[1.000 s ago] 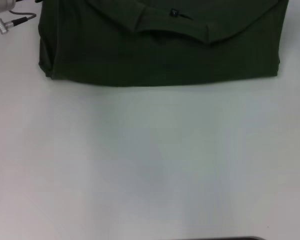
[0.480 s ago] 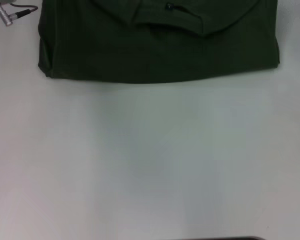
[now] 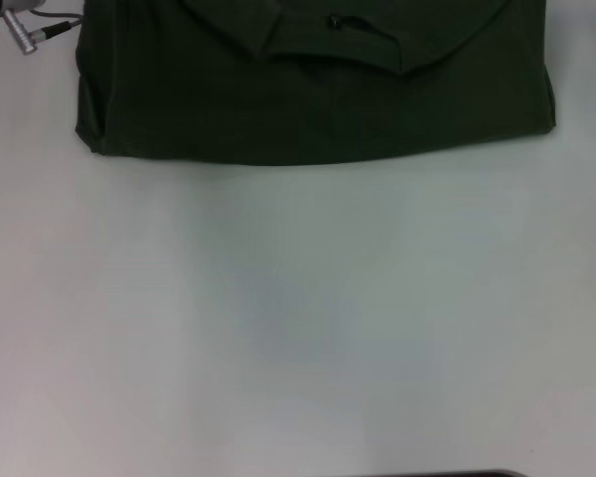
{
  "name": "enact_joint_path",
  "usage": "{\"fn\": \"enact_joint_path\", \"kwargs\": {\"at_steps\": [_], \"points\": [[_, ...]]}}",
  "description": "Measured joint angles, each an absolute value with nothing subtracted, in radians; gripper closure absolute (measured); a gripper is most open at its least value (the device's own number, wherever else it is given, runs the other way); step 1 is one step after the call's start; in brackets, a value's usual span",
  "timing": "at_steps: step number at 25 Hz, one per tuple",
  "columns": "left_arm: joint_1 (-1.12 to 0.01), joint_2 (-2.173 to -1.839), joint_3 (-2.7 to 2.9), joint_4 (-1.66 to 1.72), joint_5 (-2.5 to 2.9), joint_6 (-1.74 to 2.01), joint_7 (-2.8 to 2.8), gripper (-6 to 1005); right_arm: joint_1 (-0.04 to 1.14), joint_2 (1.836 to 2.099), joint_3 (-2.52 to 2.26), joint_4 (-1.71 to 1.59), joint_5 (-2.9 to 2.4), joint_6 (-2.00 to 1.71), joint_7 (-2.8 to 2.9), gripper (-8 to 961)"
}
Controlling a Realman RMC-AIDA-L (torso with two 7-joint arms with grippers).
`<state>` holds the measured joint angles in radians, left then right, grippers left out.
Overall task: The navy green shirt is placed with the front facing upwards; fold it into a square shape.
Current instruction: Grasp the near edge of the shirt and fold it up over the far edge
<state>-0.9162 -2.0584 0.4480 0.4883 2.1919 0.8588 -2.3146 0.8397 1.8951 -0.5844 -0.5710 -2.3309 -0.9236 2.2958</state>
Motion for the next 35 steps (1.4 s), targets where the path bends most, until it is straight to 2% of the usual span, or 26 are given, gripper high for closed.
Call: {"fn": "enact_joint_path", "kwargs": {"at_steps": [6, 11, 17, 19, 22, 27, 30, 35], "points": [[-0.902, -2.074, 0.446, 0.495, 2.177, 0.845, -2.313, 960, 0.840, 1.896, -0.585, -0.569, -2.334, -0.922, 2.305, 899], [-0.890, -2.085, 0.447, 0.501, 2.164, 0.832, -2.309, 864, 0.842, 1.887, -0.612, -0.569, -2.336, -0.918, 2.310, 893], [-0.884, -2.087, 0.446, 0.505, 2.163, 0.833, -2.311, 748, 0.853, 1.881, -0.632, -0.569, -2.341, -0.911, 2.311, 689], [-0.883, -2.087, 0.446, 0.504, 2.163, 0.833, -2.312, 710, 0.855, 1.881, -0.632, -0.569, -2.342, -0.910, 2.311, 486], [-0.880, -2.088, 0.446, 0.503, 2.163, 0.835, -2.312, 652, 0.857, 1.878, -0.635, -0.569, -2.343, -0.915, 2.318, 476], [-0.869, -2.081, 0.447, 0.506, 2.163, 0.879, -2.309, 447, 0.853, 1.859, -0.680, -0.569, -2.350, -0.954, 2.371, 458], [-0.846, -2.060, 0.448, 0.516, 2.165, 0.983, -2.312, 445, 0.839, 1.855, -0.680, -0.589, -2.347, -1.030, 2.377, 448], [-0.770, -2.026, 0.439, 0.580, 2.154, 1.179, -2.353, 446, 0.781, 1.862, -0.665, -0.664, -2.319, -1.193, 2.377, 224]]}}
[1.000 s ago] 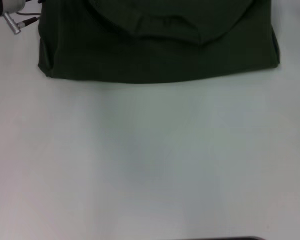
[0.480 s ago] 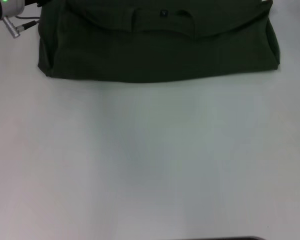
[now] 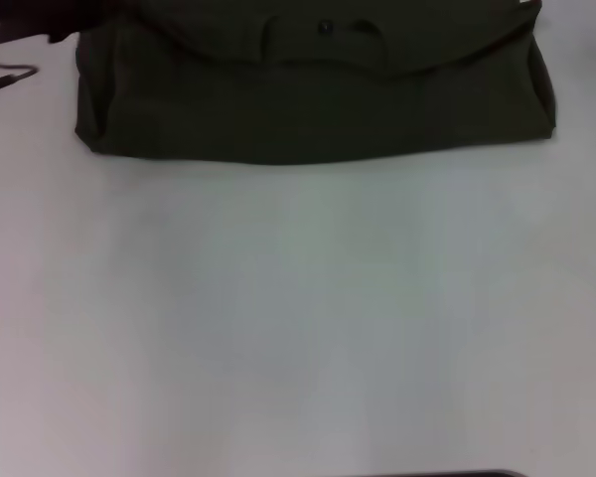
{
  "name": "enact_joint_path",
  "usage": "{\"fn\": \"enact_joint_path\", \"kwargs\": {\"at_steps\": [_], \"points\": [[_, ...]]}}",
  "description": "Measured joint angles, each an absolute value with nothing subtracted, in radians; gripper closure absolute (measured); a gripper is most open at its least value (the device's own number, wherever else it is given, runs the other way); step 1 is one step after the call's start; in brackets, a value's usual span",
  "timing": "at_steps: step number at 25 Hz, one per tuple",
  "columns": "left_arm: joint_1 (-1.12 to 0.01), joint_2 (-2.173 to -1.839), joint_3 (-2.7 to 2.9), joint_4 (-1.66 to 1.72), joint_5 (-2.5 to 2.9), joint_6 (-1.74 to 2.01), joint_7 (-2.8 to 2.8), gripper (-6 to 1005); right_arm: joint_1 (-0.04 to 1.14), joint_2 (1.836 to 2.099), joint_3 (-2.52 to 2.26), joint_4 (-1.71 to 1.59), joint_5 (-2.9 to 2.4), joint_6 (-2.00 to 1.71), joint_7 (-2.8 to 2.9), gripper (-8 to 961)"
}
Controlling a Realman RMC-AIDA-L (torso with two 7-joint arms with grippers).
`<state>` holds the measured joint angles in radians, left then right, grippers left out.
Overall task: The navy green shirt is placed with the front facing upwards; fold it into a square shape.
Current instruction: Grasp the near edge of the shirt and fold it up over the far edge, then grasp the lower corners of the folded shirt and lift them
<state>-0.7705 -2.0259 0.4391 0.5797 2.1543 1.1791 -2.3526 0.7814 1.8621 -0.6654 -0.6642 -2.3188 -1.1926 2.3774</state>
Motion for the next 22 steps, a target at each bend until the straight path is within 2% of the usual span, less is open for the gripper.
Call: {"fn": "enact_joint_path", "kwargs": {"at_steps": [6, 8, 22], "points": [[-0.694, -1.995, 0.445, 0.617, 2.173, 1.286, -2.406, 453, 0.717, 1.869, -0.645, -0.721, -2.293, -1.324, 2.378, 129], [-0.678, -1.991, 0.446, 0.625, 2.184, 1.302, -2.407, 451, 0.698, 1.869, -0.629, -0.724, -2.283, -1.350, 2.376, 129], [-0.686, -2.006, 0.540, 0.630, 2.324, 1.216, -2.454, 455, 0.634, 1.870, -0.607, -0.718, -2.254, -1.388, 2.368, 129]]}}
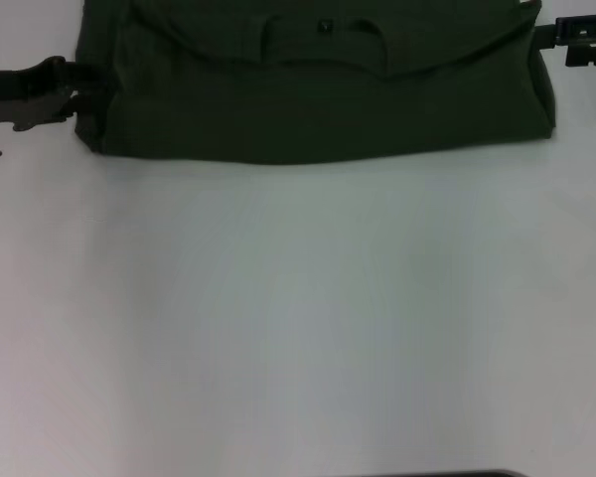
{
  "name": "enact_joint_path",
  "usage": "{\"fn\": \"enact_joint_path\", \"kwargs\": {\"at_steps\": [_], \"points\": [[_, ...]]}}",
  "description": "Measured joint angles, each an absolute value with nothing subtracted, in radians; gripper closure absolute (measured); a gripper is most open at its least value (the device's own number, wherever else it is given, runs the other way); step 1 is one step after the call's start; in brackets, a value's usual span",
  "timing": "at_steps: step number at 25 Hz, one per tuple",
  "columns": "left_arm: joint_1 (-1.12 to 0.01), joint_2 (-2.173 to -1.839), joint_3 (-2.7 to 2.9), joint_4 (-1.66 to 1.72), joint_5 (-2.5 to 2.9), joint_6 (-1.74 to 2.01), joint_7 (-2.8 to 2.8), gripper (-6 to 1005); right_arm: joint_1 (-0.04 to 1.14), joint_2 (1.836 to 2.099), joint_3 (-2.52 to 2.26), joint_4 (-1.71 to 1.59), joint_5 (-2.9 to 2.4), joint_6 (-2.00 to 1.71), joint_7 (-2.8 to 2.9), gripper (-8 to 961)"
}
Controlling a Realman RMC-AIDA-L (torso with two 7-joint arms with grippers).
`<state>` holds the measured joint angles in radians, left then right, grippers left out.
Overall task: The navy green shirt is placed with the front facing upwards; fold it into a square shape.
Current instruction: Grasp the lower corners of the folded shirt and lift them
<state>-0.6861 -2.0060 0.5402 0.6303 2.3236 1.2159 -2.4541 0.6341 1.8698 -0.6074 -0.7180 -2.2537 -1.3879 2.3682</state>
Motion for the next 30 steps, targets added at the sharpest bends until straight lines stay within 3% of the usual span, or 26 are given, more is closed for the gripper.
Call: {"fn": "enact_joint_path", "kwargs": {"at_steps": [30], "points": [[-0.680, -2.048, 0.720, 0.578, 2.330, 1.024, -2.422, 455, 0.601, 1.869, -0.595, -0.716, -2.253, -1.388, 2.365, 131]]}}
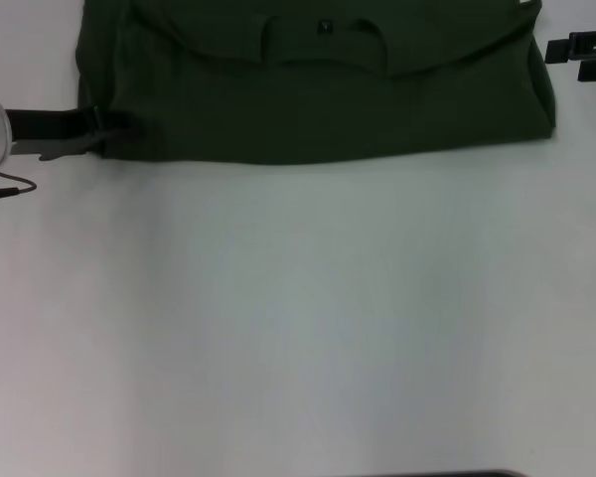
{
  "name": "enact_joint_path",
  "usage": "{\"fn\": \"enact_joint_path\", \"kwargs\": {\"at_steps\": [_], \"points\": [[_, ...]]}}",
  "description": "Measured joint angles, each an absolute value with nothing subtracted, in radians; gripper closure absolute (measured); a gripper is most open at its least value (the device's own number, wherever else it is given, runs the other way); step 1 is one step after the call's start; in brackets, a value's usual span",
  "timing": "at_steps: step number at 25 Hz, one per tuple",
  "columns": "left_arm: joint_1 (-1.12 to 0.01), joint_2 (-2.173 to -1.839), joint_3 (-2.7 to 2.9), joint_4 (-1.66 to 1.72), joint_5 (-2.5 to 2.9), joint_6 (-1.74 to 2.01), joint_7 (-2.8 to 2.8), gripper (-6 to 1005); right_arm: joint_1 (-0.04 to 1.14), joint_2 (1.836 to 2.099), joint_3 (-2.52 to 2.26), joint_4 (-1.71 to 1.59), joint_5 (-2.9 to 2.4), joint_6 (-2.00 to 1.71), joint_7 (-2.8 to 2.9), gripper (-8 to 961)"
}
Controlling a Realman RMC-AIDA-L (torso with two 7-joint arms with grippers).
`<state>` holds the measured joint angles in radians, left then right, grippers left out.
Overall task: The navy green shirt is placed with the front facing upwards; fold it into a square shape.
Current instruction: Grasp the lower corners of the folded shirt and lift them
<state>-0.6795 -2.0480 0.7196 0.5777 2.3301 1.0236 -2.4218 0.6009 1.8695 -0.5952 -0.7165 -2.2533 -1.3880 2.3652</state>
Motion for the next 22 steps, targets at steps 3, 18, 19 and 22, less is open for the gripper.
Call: {"fn": "enact_joint_path", "kwargs": {"at_steps": [3, 18, 19, 22], "points": [[-0.680, -2.052, 0.720, 0.578, 2.330, 1.017, -2.421, 455, 0.599, 1.870, -0.595, -0.716, -2.253, -1.388, 2.365, 131], [-0.710, -2.035, 0.741, 0.545, 2.338, 1.056, -2.453, 750, 0.593, 1.870, -0.580, -0.716, -2.252, -1.402, 2.364, 129], [-0.708, -2.034, 0.740, 0.547, 2.342, 1.059, -2.456, 791, 0.594, 1.869, -0.579, -0.716, -2.252, -1.402, 2.364, 129], [-0.707, -2.030, 0.738, 0.549, 2.356, 1.076, -2.465, 840, 0.594, 1.868, -0.582, -0.716, -2.253, -1.403, 2.364, 129]]}}
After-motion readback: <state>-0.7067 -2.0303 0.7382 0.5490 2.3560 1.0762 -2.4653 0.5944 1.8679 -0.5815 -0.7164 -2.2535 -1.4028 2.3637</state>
